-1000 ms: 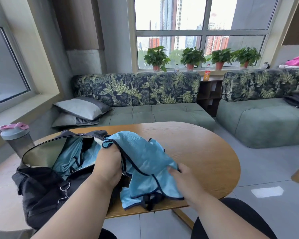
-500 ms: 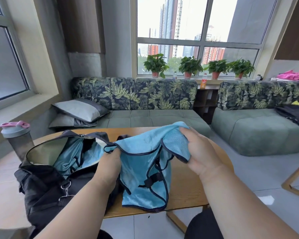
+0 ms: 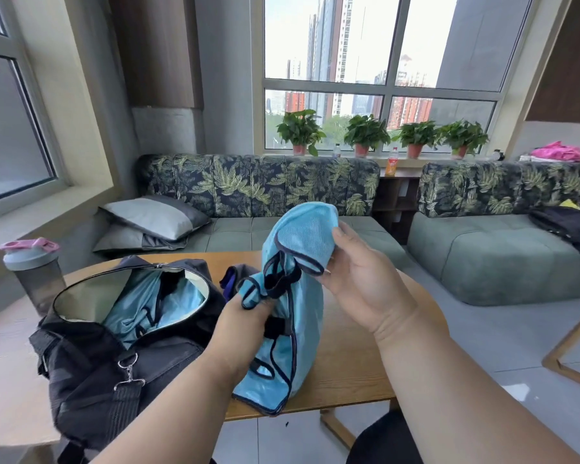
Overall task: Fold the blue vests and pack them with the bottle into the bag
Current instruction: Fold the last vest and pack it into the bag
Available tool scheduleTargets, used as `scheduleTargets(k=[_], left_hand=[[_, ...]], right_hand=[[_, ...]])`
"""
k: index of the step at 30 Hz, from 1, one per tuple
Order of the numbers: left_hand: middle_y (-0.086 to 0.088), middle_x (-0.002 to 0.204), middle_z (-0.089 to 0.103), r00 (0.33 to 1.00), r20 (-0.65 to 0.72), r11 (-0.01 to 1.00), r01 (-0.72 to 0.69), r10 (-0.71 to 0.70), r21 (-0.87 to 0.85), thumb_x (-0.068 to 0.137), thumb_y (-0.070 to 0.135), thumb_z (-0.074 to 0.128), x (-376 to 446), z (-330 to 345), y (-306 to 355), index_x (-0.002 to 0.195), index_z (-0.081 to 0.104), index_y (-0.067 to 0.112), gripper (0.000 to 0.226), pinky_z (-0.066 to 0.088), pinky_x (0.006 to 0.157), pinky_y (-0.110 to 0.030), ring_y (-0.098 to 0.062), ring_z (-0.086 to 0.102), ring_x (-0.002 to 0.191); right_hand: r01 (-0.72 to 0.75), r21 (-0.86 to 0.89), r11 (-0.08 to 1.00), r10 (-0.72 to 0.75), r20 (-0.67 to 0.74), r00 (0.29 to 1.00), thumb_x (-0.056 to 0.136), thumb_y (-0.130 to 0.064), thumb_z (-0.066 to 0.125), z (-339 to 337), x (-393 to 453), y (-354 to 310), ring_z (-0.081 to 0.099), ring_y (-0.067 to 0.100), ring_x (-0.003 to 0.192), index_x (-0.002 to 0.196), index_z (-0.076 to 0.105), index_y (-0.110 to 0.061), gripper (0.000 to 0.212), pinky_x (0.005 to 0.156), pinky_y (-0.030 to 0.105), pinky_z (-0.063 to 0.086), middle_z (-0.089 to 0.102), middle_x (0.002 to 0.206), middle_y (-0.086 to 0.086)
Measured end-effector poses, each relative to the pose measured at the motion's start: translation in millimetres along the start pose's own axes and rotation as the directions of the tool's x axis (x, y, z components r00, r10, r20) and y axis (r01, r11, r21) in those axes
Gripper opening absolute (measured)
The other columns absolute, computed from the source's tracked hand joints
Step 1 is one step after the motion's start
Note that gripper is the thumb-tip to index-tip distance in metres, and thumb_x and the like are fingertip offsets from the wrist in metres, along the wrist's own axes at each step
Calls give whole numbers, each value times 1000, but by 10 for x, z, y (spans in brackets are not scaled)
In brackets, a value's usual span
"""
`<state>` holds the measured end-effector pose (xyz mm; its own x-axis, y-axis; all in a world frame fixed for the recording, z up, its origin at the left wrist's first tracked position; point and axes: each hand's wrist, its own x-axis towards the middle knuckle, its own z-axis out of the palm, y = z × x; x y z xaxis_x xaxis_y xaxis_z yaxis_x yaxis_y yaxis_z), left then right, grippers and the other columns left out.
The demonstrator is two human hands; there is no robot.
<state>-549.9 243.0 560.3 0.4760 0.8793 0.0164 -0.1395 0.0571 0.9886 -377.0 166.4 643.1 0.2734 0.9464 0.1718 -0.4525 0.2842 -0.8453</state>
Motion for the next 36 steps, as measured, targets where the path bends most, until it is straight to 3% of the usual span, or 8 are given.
scheduleTargets(k=[3,8,11,14,20,24,30,36], left_hand=[[-19,119,76,990,-3,917,130,-142,-376,107,14,57,33,31,171,125,72,6,25,61,90,-54,-39,75,108],[-23,125,73,973,-2,803,188,-229,-566,112,27,47,285,118,427,131,66,-3,40,52,105,-59,-41,71,115],[-22,128,72,980,-9,777,150,-196,-611,112,25,46,414,228,541,135,62,-3,40,51,107,-59,-39,71,116],[-20,123,75,987,9,770,130,-160,-625,113,21,45,444,360,638,133,62,-3,36,57,98,-53,-36,74,111],[-19,119,76,984,84,778,177,-158,-603,113,20,45,370,557,599,130,63,-4,34,56,102,-52,-34,75,108],[-18,116,77,964,156,875,263,-217,-406,109,20,53,340,459,517,126,69,0,31,58,96,-48,-32,76,105],[-5,116,71,957,-37,949,291,-289,121,96,30,71,340,91,198,106,71,23,13,49,87,-36,-23,63,99],[5,136,70,921,232,918,230,-312,324,85,6,57,100,-142,-97,136,69,28,57,44,115,-43,-18,62,130]], right_hand=[[-15,-93,996,9,-63,998,106,-29,51,-165,-85,175,63,31,113,137,62,-7,40,107,51,47,66,125,19],[-160,-483,861,115,-122,986,103,-34,62,-294,-536,779,71,10,111,131,65,-33,28,89,27,53,75,120,-7],[-289,-613,735,260,-138,956,88,-56,78,-322,-702,1080,59,-6,122,145,45,-46,66,97,18,49,61,135,-20],[-298,-727,619,180,-238,954,67,-77,83,-339,-680,1299,45,4,139,154,29,-46,107,116,37,44,46,147,-23],[-371,-596,712,139,-398,907,78,-67,74,-287,-446,1316,67,4,109,128,50,-44,60,101,40,55,70,116,-22],[-354,-451,819,136,-447,884,102,-30,61,-346,-291,1301,75,20,83,115,68,-27,15,77,39,62,80,98,1],[-218,221,951,294,-411,863,108,-18,54,-425,-65,942,76,23,76,123,66,-2,25,67,36,62,78,97,15],[-26,396,918,196,-394,898,107,-14,54,-429,69,546,73,18,70,102,66,-5,16,78,32,62,72,81,10]])
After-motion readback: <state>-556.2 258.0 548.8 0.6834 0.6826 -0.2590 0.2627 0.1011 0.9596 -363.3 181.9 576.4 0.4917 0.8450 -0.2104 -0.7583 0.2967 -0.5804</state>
